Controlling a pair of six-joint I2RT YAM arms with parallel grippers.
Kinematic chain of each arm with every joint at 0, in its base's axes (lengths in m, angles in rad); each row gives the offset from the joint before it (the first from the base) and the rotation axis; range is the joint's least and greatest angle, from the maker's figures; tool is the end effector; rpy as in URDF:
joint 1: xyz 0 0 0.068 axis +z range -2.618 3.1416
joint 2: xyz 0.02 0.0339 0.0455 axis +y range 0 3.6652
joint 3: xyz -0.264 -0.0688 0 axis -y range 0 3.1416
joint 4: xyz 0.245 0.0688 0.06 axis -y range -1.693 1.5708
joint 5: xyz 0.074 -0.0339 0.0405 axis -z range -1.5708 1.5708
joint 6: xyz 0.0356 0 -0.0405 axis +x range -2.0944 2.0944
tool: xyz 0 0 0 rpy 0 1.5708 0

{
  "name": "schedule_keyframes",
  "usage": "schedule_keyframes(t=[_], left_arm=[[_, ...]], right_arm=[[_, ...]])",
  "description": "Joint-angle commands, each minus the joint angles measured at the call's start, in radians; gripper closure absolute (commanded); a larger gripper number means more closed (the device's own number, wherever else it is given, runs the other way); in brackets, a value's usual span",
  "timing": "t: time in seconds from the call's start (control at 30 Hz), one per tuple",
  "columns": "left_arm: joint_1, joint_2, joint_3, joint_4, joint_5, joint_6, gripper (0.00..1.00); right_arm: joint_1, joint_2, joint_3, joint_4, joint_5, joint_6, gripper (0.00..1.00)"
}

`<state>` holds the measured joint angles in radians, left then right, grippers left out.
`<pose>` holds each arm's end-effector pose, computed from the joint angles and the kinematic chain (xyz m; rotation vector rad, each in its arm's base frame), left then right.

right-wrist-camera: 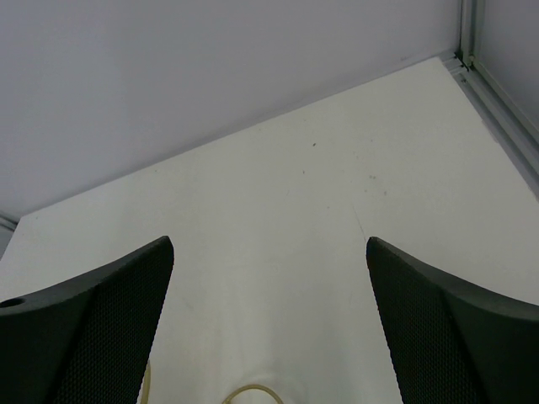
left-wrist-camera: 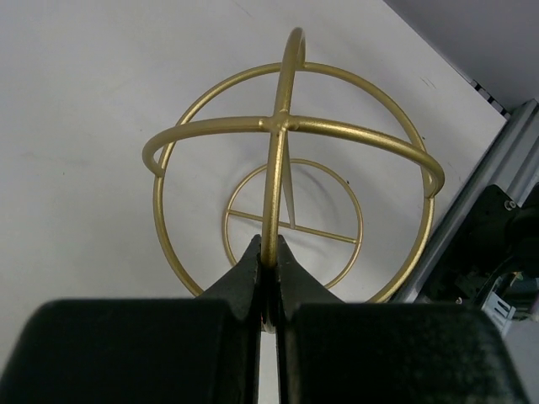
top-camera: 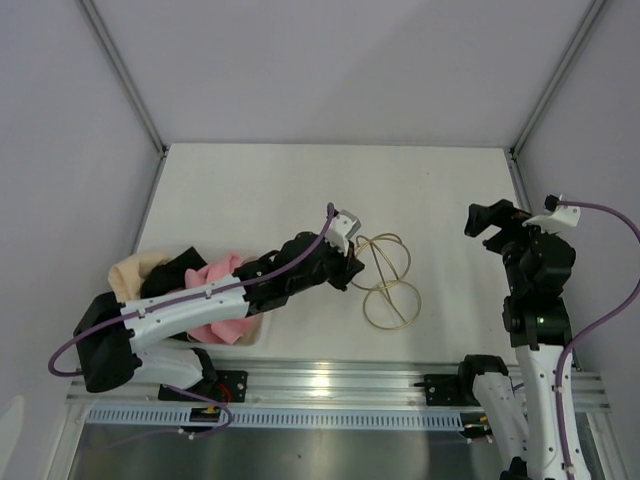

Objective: Stack the hats

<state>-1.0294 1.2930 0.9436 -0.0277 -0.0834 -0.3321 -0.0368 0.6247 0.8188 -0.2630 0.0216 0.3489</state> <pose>0.1572 -0.2557 0.2996 0.6413 1.9331 -0.8047 0.1439 -0.0061 0.3665 0.3314 1.6105 0.2210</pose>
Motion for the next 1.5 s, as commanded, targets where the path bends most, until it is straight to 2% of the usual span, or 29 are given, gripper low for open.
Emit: schedule_keyframes(t=[0.0, 0.13, 0.23, 0.3, 0.47, 0.53, 0.63, 0.73, 0.77, 0.8, 0.87, 0.97, 1.13, 1.2, 1.3, 1.33, 1.37, 1.4, 1.43, 1.47], left_arm=[[-0.035, -0.001, -0.041, 0.072, -0.070, 0.053, 0.99], [-0.072, 0.011, -0.029, 0.072, -0.142, 0.151, 0.99], [-0.087, 0.055, 0.046, -0.024, -0.219, 0.205, 0.99], [-0.098, 0.086, 0.111, -0.066, -0.222, 0.222, 0.99], [-0.118, 0.121, 0.146, -0.090, -0.225, 0.249, 0.99], [-0.118, 0.137, 0.161, -0.107, -0.187, 0.234, 0.96], [-0.121, 0.149, 0.165, -0.126, -0.162, 0.209, 0.80], [-0.123, 0.131, 0.173, -0.144, -0.151, 0.193, 0.49], [-0.123, 0.120, 0.188, -0.150, -0.153, 0.186, 0.25], [-0.123, 0.109, 0.199, -0.162, -0.162, 0.176, 0.13], [-0.123, 0.068, 0.246, -0.239, -0.185, 0.168, 0.01], [-0.123, -0.027, 0.296, -0.360, -0.213, 0.145, 0.00], [-0.106, -0.207, 0.296, -0.463, -0.171, 0.117, 0.01], [-0.087, -0.291, 0.288, -0.524, -0.174, 0.061, 0.00], [0.056, -0.380, 0.224, -0.620, -0.254, -0.100, 0.00], [0.206, -0.440, 0.193, -0.624, -0.248, -0.140, 0.00], [0.283, -0.469, 0.082, -0.595, -0.231, -0.192, 0.01], [0.358, -0.492, 0.046, -0.581, -0.219, -0.215, 0.01], [0.485, -0.524, 0.019, -0.572, -0.220, -0.238, 0.00], [0.536, -0.531, -0.030, -0.569, -0.219, -0.280, 0.01]], right_arm=[[-0.005, -0.045, -0.018, -0.012, -0.006, 0.015, 0.01], [-0.005, -0.066, -0.036, -0.008, -0.049, 0.021, 0.01], [-0.005, -0.051, -0.033, -0.031, -0.028, 0.019, 0.00], [-0.005, -0.037, -0.030, -0.054, 0.012, 0.018, 0.01], [-0.005, -0.031, -0.038, -0.051, -0.049, 0.010, 0.00], [-0.005, -0.028, -0.035, -0.056, -0.046, 0.012, 0.01], [-0.005, -0.020, -0.030, -0.061, -0.070, 0.007, 0.01], [-0.005, -0.007, -0.014, -0.068, -0.094, -0.001, 0.01], [-0.005, -0.002, -0.004, -0.079, -0.095, -0.001, 0.01], [-0.005, 0.004, 0.017, -0.084, -0.103, -0.002, 0.01], [-0.005, 0.020, 0.039, -0.085, -0.153, -0.008, 0.01], [-0.002, 0.032, 0.049, -0.050, -0.232, -0.011, 0.00], [0.000, 0.046, 0.034, -0.028, -0.238, -0.010, 0.01], [0.002, 0.055, 0.039, -0.030, -0.252, -0.013, 0.01], [0.008, 0.055, 0.054, -0.012, -0.320, -0.018, 0.01], [0.012, 0.055, 0.054, 0.028, -0.384, -0.021, 0.01], [0.017, 0.056, 0.049, 0.059, -0.417, -0.019, 0.01], [0.032, 0.061, 0.046, 0.088, -0.443, -0.014, 0.01], [0.034, 0.067, 0.043, 0.147, -0.475, -0.004, 0.01], [0.066, 0.076, 0.051, 0.169, -0.485, 0.002, 0.01]])
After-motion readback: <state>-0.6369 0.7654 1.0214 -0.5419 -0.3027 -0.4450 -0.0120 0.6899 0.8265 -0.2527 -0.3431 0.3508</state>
